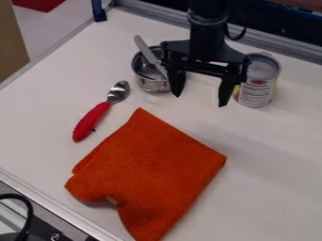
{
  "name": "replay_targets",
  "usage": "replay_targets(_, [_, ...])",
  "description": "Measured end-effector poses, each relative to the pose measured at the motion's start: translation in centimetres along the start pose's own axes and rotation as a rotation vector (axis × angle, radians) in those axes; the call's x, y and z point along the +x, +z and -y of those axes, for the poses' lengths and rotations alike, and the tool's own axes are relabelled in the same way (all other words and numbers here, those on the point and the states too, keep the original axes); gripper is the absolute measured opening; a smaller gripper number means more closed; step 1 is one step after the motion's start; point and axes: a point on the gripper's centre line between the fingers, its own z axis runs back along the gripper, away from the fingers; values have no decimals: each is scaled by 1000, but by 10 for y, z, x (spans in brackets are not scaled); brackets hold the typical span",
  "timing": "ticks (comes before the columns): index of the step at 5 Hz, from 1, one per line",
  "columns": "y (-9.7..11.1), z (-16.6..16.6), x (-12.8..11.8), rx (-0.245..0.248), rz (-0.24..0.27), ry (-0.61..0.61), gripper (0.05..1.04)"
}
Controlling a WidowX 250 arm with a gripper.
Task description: Moved the can beside the red towel
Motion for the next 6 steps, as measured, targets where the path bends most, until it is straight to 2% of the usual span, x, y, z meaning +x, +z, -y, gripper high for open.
replay_targets(1, [-9, -1, -4, 9, -31, 4, 1001])
replay_targets(2, [-7, 3, 15, -1, -11, 118, 1001])
replay_targets(3, [0, 7, 38, -4, 44, 224, 1001])
replay_targets(4, [10, 3, 67, 17, 159, 358, 1001])
replay_targets(5, [14, 11, 81, -10, 131, 382, 1001])
replay_targets(6, [16, 24, 80, -29, 108, 353, 1001])
